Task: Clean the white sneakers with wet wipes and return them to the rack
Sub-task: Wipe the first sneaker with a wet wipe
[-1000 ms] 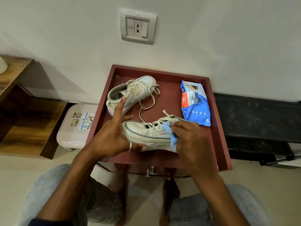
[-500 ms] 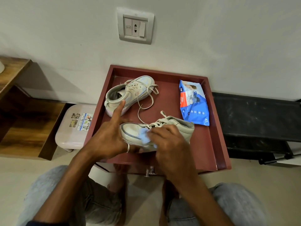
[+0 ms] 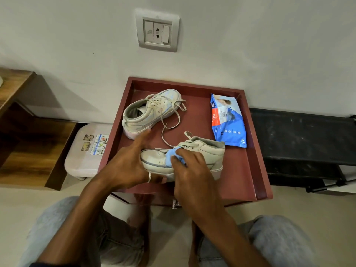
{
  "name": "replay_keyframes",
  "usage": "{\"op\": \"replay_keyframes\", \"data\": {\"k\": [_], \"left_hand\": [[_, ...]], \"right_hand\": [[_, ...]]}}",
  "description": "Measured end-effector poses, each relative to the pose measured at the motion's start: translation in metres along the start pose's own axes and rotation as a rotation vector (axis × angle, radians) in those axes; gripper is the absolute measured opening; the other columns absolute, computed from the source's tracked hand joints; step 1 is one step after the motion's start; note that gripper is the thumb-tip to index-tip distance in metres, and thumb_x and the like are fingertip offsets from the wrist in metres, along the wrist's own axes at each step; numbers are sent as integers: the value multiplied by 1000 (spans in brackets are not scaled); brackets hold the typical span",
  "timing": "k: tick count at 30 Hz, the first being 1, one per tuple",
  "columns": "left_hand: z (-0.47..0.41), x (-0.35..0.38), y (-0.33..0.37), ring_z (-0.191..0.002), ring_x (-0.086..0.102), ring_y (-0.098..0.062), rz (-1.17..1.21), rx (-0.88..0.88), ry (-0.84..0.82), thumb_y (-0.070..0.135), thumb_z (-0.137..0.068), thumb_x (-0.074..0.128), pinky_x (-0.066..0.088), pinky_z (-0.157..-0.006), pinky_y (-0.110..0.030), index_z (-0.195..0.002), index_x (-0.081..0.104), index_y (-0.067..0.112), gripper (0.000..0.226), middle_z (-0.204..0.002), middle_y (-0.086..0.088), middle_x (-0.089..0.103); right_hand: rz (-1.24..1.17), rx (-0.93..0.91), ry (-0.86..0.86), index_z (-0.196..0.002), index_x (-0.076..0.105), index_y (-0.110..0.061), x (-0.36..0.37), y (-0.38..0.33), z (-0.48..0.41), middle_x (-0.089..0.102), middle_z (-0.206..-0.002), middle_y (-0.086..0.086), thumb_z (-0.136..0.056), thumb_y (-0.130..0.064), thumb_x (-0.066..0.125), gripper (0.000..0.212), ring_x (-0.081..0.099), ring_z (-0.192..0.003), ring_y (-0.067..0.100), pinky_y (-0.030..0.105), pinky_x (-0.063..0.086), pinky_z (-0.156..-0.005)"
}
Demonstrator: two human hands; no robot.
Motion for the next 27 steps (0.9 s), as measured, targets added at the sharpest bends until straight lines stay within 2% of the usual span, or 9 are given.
{"op": "replay_keyframes", "data": {"k": [2, 5, 8, 11, 14, 17, 20, 24, 27], "left_hand": [[0, 0, 1, -106, 63, 0, -80, 30, -20, 51, -51, 96, 49, -88, -15, -153, 32, 32, 122, -122, 21, 63], [0, -1, 5, -103, 66, -3, -146, 55, -18, 47, -55, 95, 56, -85, -21, -134, 57, 29, 90, -119, 16, 68], [0, -2, 8, -102, 66, 2, -128, 51, -31, 44, -58, 94, 56, -89, -24, -131, 63, 34, 80, -116, 18, 71], [0, -1, 10, -94, 68, 8, -74, 42, -81, 52, -57, 92, 58, -87, -26, -112, 66, 47, 61, -106, 24, 73], [-2, 0, 6, -96, 68, 9, -68, 22, -104, 62, -55, 89, 58, -90, -26, -123, 66, 41, 75, -109, 26, 72], [-4, 1, 2, -100, 66, 9, -93, 28, -106, 61, -54, 90, 55, -89, -19, -130, 63, 39, 84, -114, 25, 70], [-4, 2, 2, -103, 60, 4, -167, 65, -83, 53, -54, 93, 44, -85, -8, -134, 59, 34, 89, -122, 21, 64], [-5, 3, 0, -120, 56, -9, -261, 109, -58, 44, -52, 93, 38, -94, -14, -141, 55, 24, 99, -134, 10, 59], [-5, 3, 2, -134, 50, -16, -329, 150, -39, 42, -53, 93, 31, -104, -18, -145, 53, 19, 103, -146, 1, 54]], "right_hand": [[-33, 7, -35, -107, 71, -12, 0, 11, 0, 60, -121, 0, -81, 0, 61, 30, 55, -108, 21, 31, 53, -82], [-120, 30, -15, -100, 76, -14, -11, 31, -3, 65, -112, -3, -79, 5, 66, 30, 60, -106, 14, 22, 50, -89], [-151, 60, 42, -96, 78, -13, -27, 46, -4, 68, -105, -1, -84, 0, 68, 20, 62, -100, 7, 9, 45, -90], [-109, 161, 56, -92, 78, -13, -37, 66, -4, 69, -102, 1, -82, -4, 73, 14, 62, -90, 4, -1, 39, -81], [-129, 275, 73, -87, 77, -15, -42, 91, -3, 71, -96, -1, -81, -6, 75, 11, 60, -86, 1, -1, 40, -80], [-178, 414, 119, -87, 72, -15, -49, 115, -3, 68, -87, -7, -82, -8, 74, 9, 61, -81, 5, 16, 52, -75], [-284, 545, 88, -97, 70, -19, -48, 130, -3, 62, -85, -21, -87, -8, 67, 15, 63, -81, -1, 2, 44, -70], [-310, 511, -74, -103, 75, -22, -40, 132, -11, 72, -98, -15, -93, -21, 62, 16, 65, -92, 3, 24, 53, -81], [-266, 406, -165, -107, 75, -17, -32, 116, -18, 72, -105, -8, -91, -11, 59, 23, 63, -98, 5, 16, 46, -86]]}}
Point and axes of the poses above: each hand's wrist, its own z-axis away from the middle knuckle, its own x-axis out of the palm, y = z × x, the point moved 6 cm from there along -z, towards the middle knuckle
